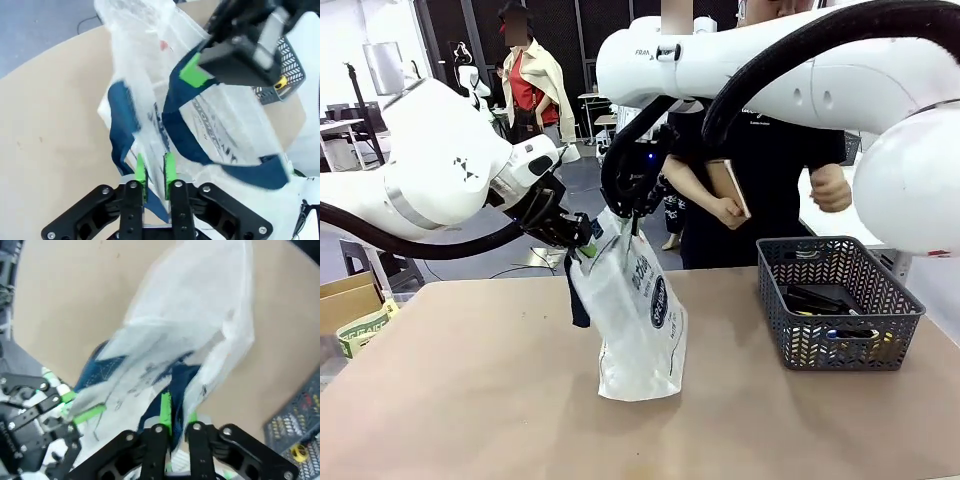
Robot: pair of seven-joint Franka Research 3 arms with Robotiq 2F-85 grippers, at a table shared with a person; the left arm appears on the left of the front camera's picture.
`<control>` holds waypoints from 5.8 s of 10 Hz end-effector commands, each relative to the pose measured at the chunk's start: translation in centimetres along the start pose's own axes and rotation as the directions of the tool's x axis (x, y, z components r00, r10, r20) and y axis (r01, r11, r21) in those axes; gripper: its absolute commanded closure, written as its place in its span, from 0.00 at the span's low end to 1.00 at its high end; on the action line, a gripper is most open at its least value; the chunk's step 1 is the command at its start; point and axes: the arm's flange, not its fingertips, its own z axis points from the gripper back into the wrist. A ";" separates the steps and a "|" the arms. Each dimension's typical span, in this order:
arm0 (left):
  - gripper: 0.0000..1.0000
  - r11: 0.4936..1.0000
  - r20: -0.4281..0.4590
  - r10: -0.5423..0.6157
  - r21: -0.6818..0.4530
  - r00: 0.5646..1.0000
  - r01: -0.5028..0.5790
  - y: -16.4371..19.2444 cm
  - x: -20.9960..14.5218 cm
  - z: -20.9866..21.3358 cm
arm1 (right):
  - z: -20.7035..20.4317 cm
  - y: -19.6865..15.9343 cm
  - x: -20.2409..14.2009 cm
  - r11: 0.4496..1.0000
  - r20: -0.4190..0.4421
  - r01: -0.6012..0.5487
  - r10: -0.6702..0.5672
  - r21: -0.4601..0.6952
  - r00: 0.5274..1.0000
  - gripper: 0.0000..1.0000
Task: Transfer purchased items from the store into the shopping bag.
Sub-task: Open the Reusable shopping bag in the center of the table, then move the Reusable shopping bag to the right side of the table.
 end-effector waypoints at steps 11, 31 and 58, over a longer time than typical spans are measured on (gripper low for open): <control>1.00 0.960 -0.061 -0.074 0.264 0.995 0.087 6.4 0.9 3.5 | 2.5 -7.4 -9.4 0.969 0.029 -0.073 0.082 -0.237 0.996 1.00; 1.00 0.945 -0.080 -0.198 0.248 0.977 0.212 4.6 2.3 1.0 | 2.6 -7.4 -8.9 0.937 -0.036 -0.157 0.153 -0.311 0.988 1.00; 1.00 0.958 -0.071 -0.284 0.030 0.956 0.286 8.0 1.8 -2.0 | 1.1 -8.9 -7.8 0.841 -0.084 -0.324 0.320 -0.433 0.944 1.00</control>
